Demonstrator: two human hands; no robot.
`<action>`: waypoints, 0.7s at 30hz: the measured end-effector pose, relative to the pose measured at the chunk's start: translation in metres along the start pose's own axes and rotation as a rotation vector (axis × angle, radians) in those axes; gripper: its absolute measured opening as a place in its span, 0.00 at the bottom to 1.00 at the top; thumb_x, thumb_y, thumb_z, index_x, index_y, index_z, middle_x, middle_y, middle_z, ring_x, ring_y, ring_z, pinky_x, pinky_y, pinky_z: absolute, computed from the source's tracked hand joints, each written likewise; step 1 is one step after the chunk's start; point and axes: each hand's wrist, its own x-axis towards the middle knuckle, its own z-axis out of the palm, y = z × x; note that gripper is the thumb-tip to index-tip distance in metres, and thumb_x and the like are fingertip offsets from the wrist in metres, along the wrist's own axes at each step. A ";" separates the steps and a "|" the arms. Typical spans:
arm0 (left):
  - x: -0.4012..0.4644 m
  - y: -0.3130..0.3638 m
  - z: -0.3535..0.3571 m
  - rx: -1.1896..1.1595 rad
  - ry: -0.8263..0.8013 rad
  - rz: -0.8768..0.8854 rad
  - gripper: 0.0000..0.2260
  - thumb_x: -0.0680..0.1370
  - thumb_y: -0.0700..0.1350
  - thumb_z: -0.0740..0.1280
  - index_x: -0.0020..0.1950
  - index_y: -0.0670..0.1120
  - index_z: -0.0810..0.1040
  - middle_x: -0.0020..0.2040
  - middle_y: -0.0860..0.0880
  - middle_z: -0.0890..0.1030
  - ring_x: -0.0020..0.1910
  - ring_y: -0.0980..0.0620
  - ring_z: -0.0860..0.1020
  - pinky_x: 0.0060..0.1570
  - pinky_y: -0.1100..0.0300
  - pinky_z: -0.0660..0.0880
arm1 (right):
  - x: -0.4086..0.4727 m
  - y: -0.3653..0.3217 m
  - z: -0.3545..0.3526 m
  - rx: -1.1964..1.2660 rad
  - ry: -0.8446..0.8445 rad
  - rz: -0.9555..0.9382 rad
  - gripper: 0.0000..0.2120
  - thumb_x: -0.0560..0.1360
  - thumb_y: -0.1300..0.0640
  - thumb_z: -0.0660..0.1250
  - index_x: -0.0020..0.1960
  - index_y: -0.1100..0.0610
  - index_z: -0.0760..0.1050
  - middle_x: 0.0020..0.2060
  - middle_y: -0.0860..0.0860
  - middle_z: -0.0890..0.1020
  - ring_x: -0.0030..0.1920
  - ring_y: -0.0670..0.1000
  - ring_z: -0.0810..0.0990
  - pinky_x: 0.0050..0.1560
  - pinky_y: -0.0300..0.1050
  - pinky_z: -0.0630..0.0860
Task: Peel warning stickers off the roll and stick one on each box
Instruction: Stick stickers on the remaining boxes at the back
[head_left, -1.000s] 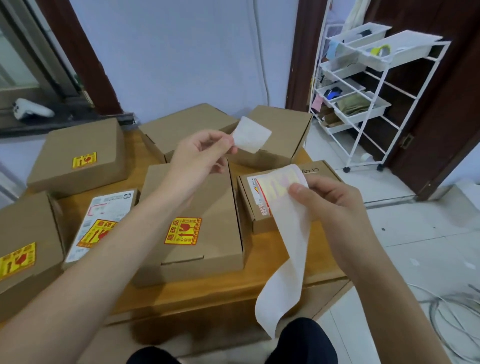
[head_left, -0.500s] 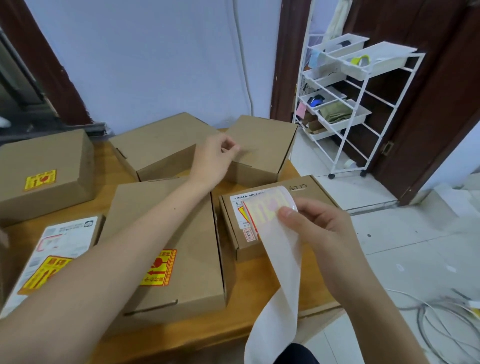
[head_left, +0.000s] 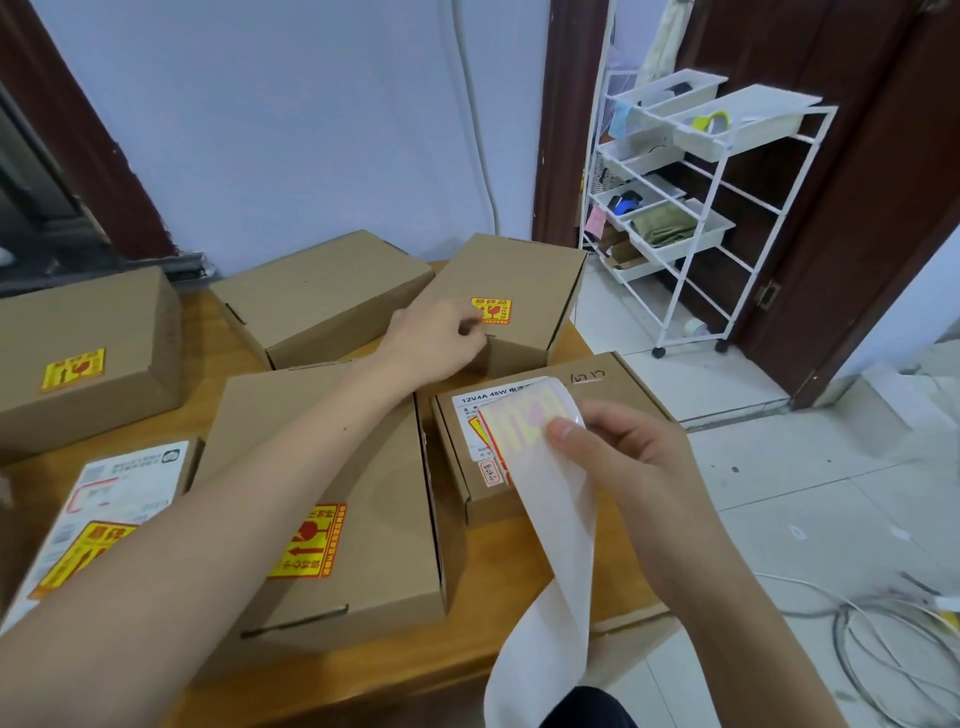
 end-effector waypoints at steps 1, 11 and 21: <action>-0.005 0.001 -0.003 0.007 -0.035 -0.002 0.15 0.77 0.49 0.60 0.61 0.53 0.79 0.57 0.51 0.81 0.59 0.45 0.75 0.57 0.48 0.72 | -0.001 -0.001 0.001 0.001 0.002 -0.002 0.06 0.72 0.56 0.68 0.46 0.53 0.83 0.41 0.48 0.86 0.40 0.44 0.84 0.39 0.36 0.80; -0.117 0.040 -0.069 -0.579 -0.164 -0.107 0.24 0.76 0.66 0.54 0.47 0.53 0.84 0.45 0.57 0.85 0.48 0.56 0.81 0.58 0.52 0.74 | -0.026 -0.016 0.016 0.014 0.007 -0.058 0.07 0.74 0.58 0.67 0.47 0.48 0.82 0.43 0.46 0.85 0.43 0.44 0.84 0.39 0.36 0.79; -0.209 0.062 -0.102 -0.629 0.011 -0.126 0.25 0.76 0.61 0.61 0.41 0.38 0.79 0.34 0.37 0.75 0.31 0.48 0.72 0.35 0.56 0.69 | -0.056 -0.034 0.042 -0.017 -0.060 -0.126 0.07 0.74 0.58 0.67 0.47 0.47 0.80 0.39 0.37 0.83 0.41 0.37 0.81 0.34 0.29 0.76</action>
